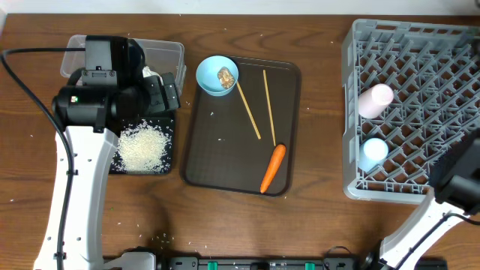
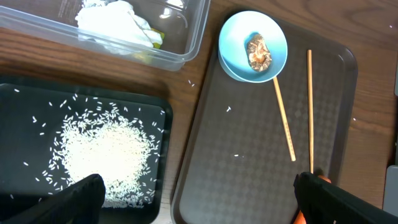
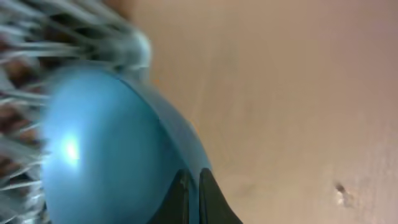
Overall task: Sort waste into correct bins and load items into the dishwasher rack
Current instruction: 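Lower the blue bowl into the rack's right side and release, then withdraw the right gripper up from the dish rack, then reach the left gripper to the small light-blue bowl and grasp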
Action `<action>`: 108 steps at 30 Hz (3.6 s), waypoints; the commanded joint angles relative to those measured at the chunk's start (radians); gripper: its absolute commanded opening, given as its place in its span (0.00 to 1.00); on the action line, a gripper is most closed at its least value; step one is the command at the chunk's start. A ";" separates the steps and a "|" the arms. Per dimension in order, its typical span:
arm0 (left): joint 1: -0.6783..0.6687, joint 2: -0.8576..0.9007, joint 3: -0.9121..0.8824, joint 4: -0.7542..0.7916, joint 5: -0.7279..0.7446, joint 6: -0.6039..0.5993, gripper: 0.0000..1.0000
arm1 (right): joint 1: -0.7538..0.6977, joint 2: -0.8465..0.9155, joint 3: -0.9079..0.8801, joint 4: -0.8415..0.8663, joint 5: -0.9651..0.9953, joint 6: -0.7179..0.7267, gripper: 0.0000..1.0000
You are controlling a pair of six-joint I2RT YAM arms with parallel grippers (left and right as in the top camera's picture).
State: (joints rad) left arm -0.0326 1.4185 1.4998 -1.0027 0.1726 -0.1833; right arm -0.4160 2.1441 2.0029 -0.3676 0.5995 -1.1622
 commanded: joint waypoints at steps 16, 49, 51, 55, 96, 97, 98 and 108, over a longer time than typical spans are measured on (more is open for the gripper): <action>0.005 0.006 -0.005 -0.002 -0.009 0.006 0.98 | 0.270 0.014 -0.010 -0.072 0.212 0.182 0.99; 0.005 0.006 -0.005 -0.001 -0.009 0.005 0.98 | 0.743 -0.040 -0.009 -0.419 -0.856 1.130 0.94; 0.005 0.006 -0.005 0.039 -0.008 0.002 0.98 | 0.759 -0.031 -0.009 -0.420 -0.834 1.175 0.94; 0.005 0.006 -0.005 0.066 -0.009 0.002 0.98 | 0.755 -0.028 -0.009 -0.422 -0.801 1.245 0.95; -0.401 0.757 0.140 0.515 -0.286 0.164 0.73 | 0.475 -0.296 -0.009 -0.781 -0.780 1.138 0.99; -0.401 0.757 0.140 0.515 -0.286 0.159 0.66 | 0.475 -0.296 -0.009 -0.782 -0.779 1.138 0.99; -0.401 0.757 0.140 0.515 -0.286 0.155 0.59 | 0.475 -0.296 -0.009 -0.781 -0.779 1.138 0.99; -0.402 0.757 0.140 0.510 -0.286 0.156 0.10 | 0.475 -0.296 -0.009 -0.789 -0.779 1.137 0.99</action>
State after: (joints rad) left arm -0.4374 2.1735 1.6165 -0.4889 -0.1032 -0.0280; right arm 0.0608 1.8484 1.9942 -1.1553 -0.1848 -0.0120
